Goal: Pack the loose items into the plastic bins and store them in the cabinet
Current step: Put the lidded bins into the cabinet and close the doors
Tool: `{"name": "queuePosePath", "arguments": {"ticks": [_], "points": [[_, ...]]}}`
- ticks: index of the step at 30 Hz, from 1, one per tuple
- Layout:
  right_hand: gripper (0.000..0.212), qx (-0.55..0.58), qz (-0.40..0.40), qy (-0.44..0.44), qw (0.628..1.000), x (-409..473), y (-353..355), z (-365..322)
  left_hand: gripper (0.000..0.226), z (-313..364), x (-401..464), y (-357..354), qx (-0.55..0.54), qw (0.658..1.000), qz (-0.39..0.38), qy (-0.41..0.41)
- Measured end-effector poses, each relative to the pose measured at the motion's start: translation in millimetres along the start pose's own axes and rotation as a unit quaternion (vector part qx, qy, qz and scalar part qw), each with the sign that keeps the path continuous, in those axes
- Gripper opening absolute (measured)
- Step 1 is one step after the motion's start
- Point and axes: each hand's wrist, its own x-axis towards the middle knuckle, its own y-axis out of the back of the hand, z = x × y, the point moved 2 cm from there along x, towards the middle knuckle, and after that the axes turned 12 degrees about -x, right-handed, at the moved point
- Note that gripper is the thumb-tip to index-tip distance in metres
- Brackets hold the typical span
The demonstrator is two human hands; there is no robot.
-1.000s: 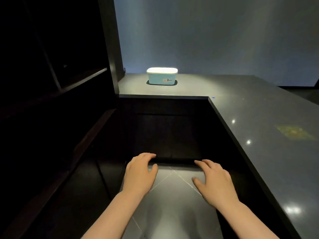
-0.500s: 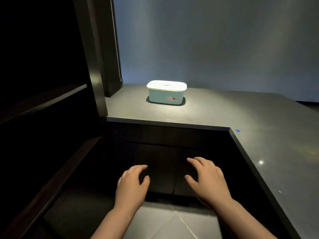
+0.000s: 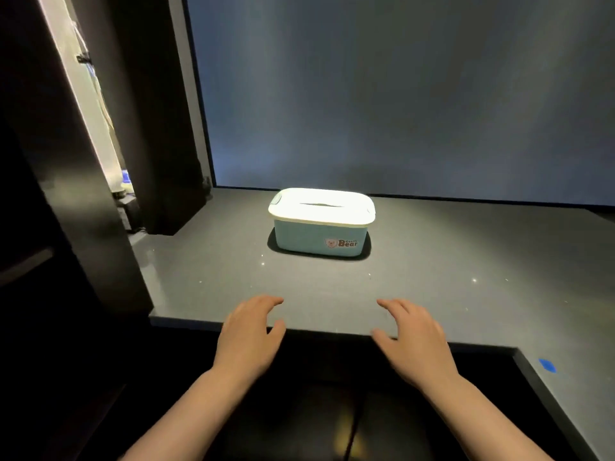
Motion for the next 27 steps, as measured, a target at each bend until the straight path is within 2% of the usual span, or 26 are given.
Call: {"name": "queuePosePath", "arguments": {"ticks": [2, 6, 11, 13, 16, 19, 24, 27], "points": [[0.055, 0.005, 0.010, 0.001, 1.000, 59, -8, 6, 0.040, -2, 51, -12, 0.021, 1.000, -0.003, -0.018], [0.058, 0.037, 0.018, 0.009, 0.999, 176, -22, 16, 0.040, 2, 161, -27, 0.055, 0.997, 0.046, -0.034], [0.058, 0.083, -0.028, -0.018, 0.996, 297, -41, 42, 0.046, -13, 283, -50, 0.142, 0.990, 0.023, 0.003], [0.058, 0.097, -0.051, -0.031, 0.993, 336, -53, 49, 0.053, -26, 325, -57, 0.162, 0.986, 0.008, 0.042], [0.060, 0.108, -0.099, -0.047, 0.988, 373, -77, 50, 0.063, -53, 366, -73, 0.179, 0.975, -0.051, 0.123], [0.054, 0.134, -0.103, -0.058, 0.984, 396, -93, 51, 0.065, -75, 392, -84, 0.166, 0.966, -0.078, 0.182], [0.041, 0.140, -0.104, -0.071, 0.982, 421, -100, 50, 0.068, -85, 420, -86, 0.173, 0.961, -0.076, 0.203], [0.041, 0.123, -0.107, -0.074, 0.984, 422, -103, 49, 0.064, -88, 422, -87, 0.175, 0.959, -0.063, 0.212]]}}
